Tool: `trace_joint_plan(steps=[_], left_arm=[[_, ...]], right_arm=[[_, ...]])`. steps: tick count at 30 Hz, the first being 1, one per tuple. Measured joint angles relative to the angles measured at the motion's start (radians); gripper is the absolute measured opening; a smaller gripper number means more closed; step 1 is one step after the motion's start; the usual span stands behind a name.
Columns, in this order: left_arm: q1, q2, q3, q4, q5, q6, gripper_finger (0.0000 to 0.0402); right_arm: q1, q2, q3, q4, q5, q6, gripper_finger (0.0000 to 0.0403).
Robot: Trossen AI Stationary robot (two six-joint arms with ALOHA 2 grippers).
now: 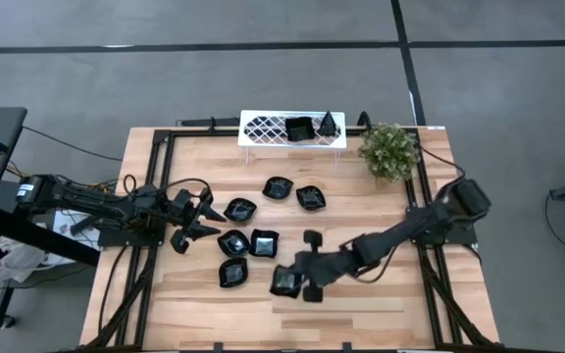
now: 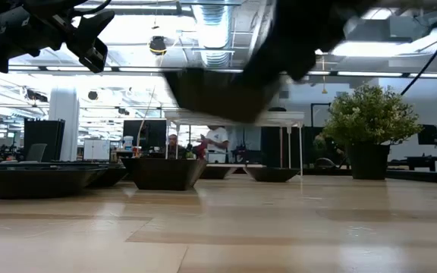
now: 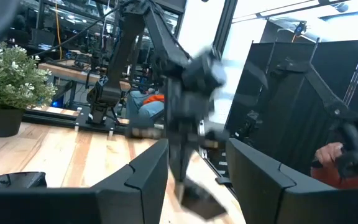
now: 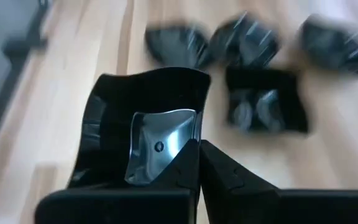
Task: Pick & Place Mini shaped plates
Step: Stack the bottom distorted square plate on top of the distorted square plates on the shelf
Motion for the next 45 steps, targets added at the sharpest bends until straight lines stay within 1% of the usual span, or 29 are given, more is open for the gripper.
trace_joint_plan(steps=[4, 8, 10, 13, 16, 18, 22, 27, 34, 40, 45], left_arm=[[0.0, 0.0, 0.0, 0.0, 0.0, 0.0, 0.0163], [0.0, 0.0, 0.0, 0.002, 0.0, 0.006, 0.0163], [0.0, 0.0, 0.0, 0.003, 0.0, 0.007, 0.0163], [0.0, 0.0, 0.0, 0.003, 0.0, 0.007, 0.0163], [0.0, 0.0, 0.0, 0.003, 0.0, 0.007, 0.0163], [0.0, 0.0, 0.0, 0.003, 0.0, 0.007, 0.0163], [0.0, 0.0, 0.0, 0.009, 0.0, 0.007, 0.0163], [0.0, 0.0, 0.0, 0.011, 0.0, 0.007, 0.0163], [0.0, 0.0, 0.0, 0.015, 0.0, 0.007, 0.0163], [0.0, 0.0, 0.0, 0.017, 0.0, 0.007, 0.0163], [0.0, 0.0, 0.0, 0.017, 0.0, 0.002, 0.0163]], right_arm=[[-0.076, -0.13, 0.0, -0.009, 0.039, -0.025, 0.0001], [-0.188, -0.263, 0.0, -0.006, 0.113, -0.019, 0.0001], [-0.26, -0.32, 0.0, -0.007, 0.138, 0.001, 0.0001], [-0.386, -0.39, 0.0, -0.006, 0.142, 0.011, 0.0001], [-0.519, -0.424, 0.002, -0.004, 0.146, 0.035, 0.0001], [-0.603, -0.429, 0.001, -0.009, 0.135, 0.059, 0.0001], [-0.739, -0.405, 0.0, -0.027, 0.076, 0.135, 0.0001], [-0.839, -0.344, 0.001, -0.002, 0.008, 0.204, 0.0001], [-0.894, -0.271, 0.008, -0.003, -0.002, 0.263, 0.0001], [-0.899, -0.215, 0.041, 0.0, -0.006, 0.26, 0.0001], [-0.911, -0.178, 0.063, 0.0, -0.055, 0.259, 0.0001]])
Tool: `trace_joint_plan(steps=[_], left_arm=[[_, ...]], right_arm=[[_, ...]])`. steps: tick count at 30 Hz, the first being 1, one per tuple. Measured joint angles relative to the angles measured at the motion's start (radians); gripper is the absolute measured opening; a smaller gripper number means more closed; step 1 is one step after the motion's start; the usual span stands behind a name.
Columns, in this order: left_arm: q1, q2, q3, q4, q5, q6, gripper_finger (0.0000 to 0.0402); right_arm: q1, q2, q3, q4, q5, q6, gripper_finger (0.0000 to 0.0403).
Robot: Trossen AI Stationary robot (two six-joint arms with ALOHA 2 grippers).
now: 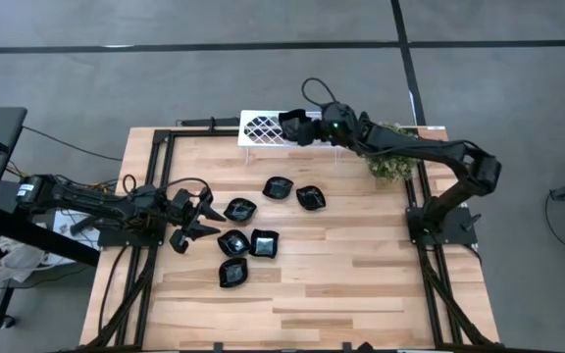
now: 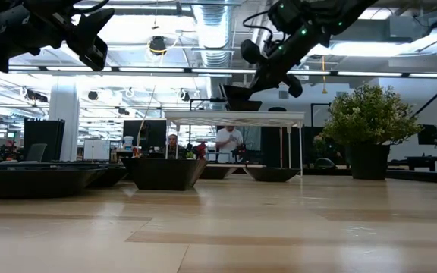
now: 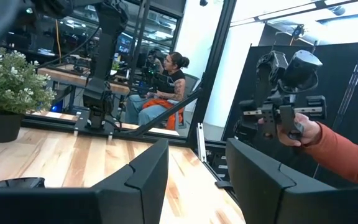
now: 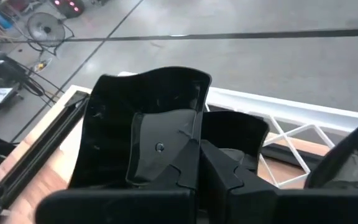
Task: Pick & Place Mini shaped plates
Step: Stack the bottom distorted square plate on top of the distorted square plates on the shelf
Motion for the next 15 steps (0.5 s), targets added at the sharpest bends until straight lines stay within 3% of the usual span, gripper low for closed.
trace_joint_plan(steps=[15], left_arm=[[0.0, 0.0, 0.0, 0.0, 0.0, -0.002, 0.0163]], right_arm=[[-0.029, -0.005, 0.003, -0.071, 0.002, -0.045, 0.0005]])
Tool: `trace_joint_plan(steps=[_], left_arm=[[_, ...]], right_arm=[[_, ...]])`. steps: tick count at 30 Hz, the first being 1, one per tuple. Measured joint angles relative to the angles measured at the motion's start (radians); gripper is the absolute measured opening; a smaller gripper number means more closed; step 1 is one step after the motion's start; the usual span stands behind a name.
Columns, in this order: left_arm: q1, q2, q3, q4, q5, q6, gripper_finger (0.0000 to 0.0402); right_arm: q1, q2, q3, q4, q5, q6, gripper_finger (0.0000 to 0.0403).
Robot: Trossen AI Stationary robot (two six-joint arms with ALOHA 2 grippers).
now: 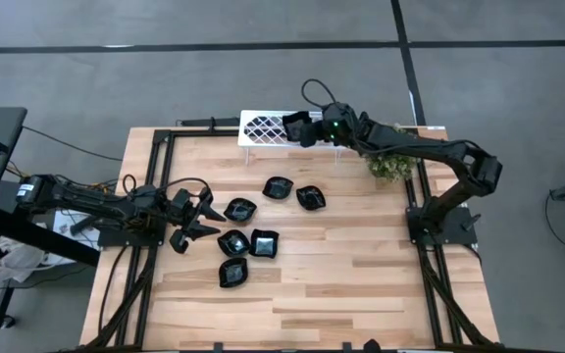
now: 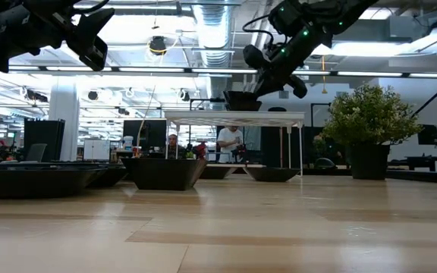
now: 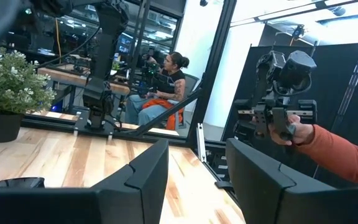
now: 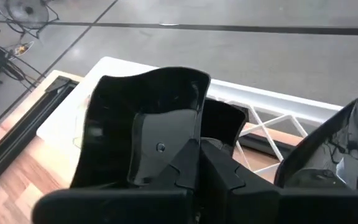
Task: Pick & Place Mini shaped plates
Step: Stack the bottom distorted square plate on top of the distorted square plates on the shelf, then stack the distorted square plate on top of the distorted square plates on the shelf
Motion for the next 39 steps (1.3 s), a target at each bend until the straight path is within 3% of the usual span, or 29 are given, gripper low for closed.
trace_joint_plan(steps=[11, 20, 24, 30, 39], left_arm=[[0.0, 0.0, 0.0, 0.0, 0.0, 0.0, 0.0163], [0.0, 0.0, 0.0, 0.0, 0.0, 0.0, 0.0163], [0.0, 0.0, 0.0, 0.0, 0.0, 0.0, 0.0163], [0.0, 0.0, 0.0, 0.0, 0.0, 0.0, 0.0163], [0.0, 0.0, 0.0, 0.0, 0.0, 0.0, 0.0163]], right_arm=[[0.003, -0.005, -0.001, 0.001, 0.003, -0.02, 0.0079], [0.05, -0.145, -0.001, -0.004, 0.131, -0.138, 0.0072], [0.163, -0.207, -0.001, 0.004, 0.27, -0.269, 0.007], [0.439, -0.189, -0.001, 0.031, 0.423, -0.456, 0.0069], [0.82, 0.086, -0.001, 0.278, 0.419, -0.684, 0.0069]])
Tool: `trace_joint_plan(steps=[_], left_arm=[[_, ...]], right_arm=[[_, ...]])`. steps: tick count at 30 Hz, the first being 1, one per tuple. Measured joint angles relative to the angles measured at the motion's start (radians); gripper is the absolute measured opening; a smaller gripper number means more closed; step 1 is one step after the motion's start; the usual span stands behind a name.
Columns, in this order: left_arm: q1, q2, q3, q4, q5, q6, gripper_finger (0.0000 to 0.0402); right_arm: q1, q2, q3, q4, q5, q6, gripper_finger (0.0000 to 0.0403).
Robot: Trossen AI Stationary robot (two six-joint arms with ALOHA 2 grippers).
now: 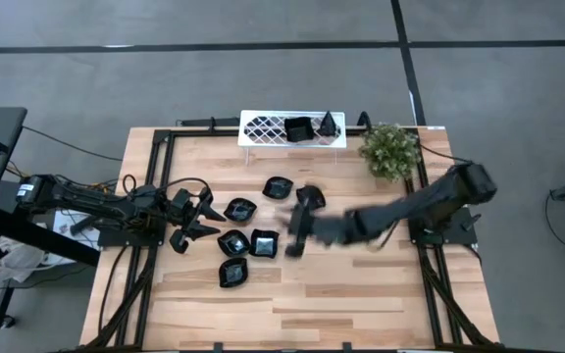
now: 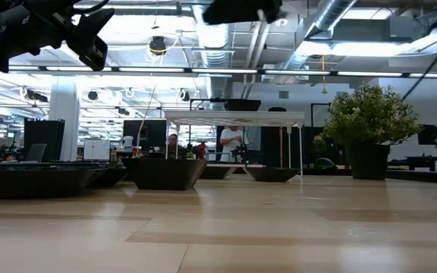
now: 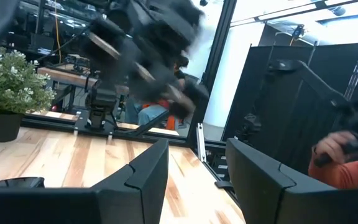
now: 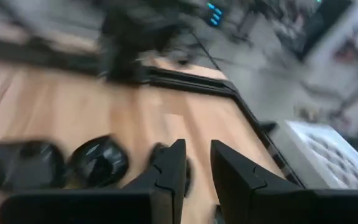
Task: Pick & Place Mini shaped plates
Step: Stack the distorted square plate on top of the distorted square plates on the shelf
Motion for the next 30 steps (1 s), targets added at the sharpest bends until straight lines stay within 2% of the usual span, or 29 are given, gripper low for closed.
trace_joint_plan(steps=[7, 11, 14, 17, 20, 23, 26, 30], left_arm=[[0.0, 0.0, 0.0, 0.0, 0.0, 0.011, 0.0163], [0.0, 0.0, 0.0, -0.002, 0.0, 0.056, 0.0163], [0.0, 0.0, 0.0, -0.009, 0.0, 0.086, 0.0163], [0.0, 0.001, 0.0, -0.029, 0.0, 0.121, 0.0163], [0.0, 0.001, 0.0, -0.062, 0.0, 0.143, 0.0163], [0.0, 0.001, 0.0, -0.073, 0.0, 0.143, 0.0163], [0.0, 0.001, 0.0, -0.073, 0.0, 0.141, 0.0163], [0.0, 0.001, 0.0, -0.074, 0.0, 0.14, 0.0163]], right_arm=[[0.134, 0.241, 0.0, 0.229, 0.019, -0.273, 0.0069], [0.141, 0.317, 0.006, 0.262, 0.066, -0.299, 0.0069], [0.137, 0.34, 0.034, 0.255, 0.061, -0.264, 0.0069], [0.127, 0.347, 0.078, 0.15, -0.012, -0.181, 0.0069], [0.116, 0.349, 0.134, -0.004, -0.155, -0.088, 0.0069], [0.106, 0.349, 0.17, -0.078, -0.265, -0.041, 0.0069], [0.101, 0.349, 0.174, -0.086, -0.314, -0.024, 0.0069], [0.096, 0.349, 0.174, -0.094, -0.32, -0.024, 0.0069]])
